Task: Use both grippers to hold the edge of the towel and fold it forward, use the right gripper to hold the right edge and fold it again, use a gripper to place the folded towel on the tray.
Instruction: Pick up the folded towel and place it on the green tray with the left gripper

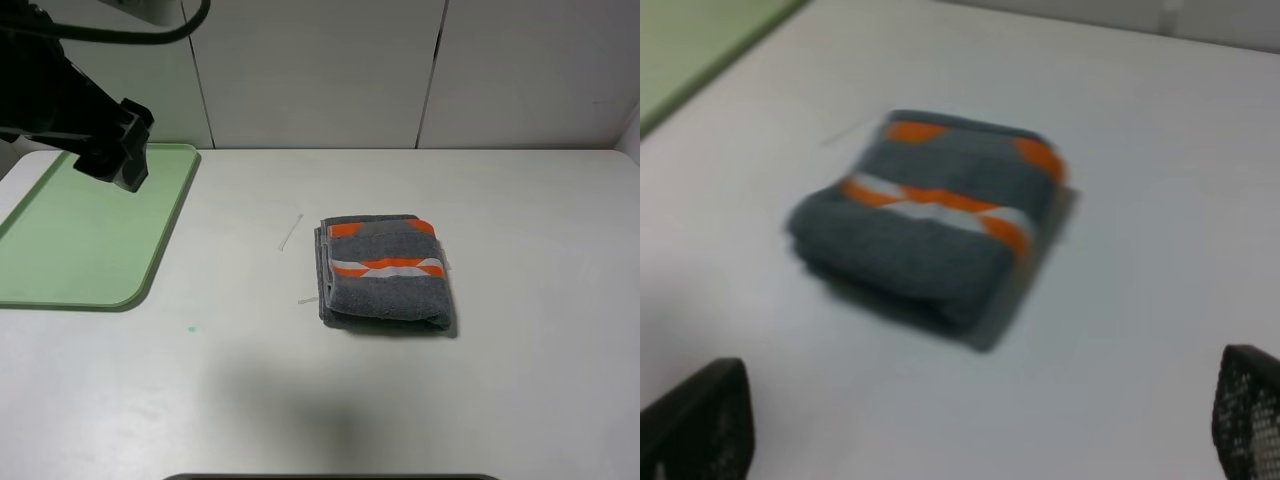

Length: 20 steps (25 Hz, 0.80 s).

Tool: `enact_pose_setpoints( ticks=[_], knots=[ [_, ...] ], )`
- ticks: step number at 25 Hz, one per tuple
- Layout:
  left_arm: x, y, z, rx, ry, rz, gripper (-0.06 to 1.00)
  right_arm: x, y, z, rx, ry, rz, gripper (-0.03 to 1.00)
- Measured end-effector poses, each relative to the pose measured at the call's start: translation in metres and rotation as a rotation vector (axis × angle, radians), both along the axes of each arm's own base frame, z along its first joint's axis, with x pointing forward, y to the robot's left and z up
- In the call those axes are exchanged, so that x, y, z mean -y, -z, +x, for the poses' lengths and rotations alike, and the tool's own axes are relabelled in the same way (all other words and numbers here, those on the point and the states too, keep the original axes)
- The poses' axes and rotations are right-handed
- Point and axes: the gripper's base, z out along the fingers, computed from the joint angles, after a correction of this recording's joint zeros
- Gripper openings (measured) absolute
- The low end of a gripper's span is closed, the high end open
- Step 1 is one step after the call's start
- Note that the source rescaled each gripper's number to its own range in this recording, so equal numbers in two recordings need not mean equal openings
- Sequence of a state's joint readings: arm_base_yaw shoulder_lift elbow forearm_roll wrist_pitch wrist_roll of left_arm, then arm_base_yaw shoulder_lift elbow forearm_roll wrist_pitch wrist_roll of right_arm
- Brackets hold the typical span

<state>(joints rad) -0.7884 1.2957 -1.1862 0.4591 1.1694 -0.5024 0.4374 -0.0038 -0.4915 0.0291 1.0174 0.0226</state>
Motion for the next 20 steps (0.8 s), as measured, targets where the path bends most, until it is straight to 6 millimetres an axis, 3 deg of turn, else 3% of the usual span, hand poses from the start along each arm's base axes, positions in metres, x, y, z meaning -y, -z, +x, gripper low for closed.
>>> enact_pose_setpoints(
  ticks=[7,20],
  knots=[
    [0.0,0.0,0.0,-0.005,0.0,-0.005,0.98,-0.001,0.0,0.0,0.002,0.304,0.001,1.0],
    [0.011,0.003,-0.005,-0.06,0.014,-0.126,0.98,-0.001,0.0,0.0,0.002,0.332,0.001,1.0]
  ],
)
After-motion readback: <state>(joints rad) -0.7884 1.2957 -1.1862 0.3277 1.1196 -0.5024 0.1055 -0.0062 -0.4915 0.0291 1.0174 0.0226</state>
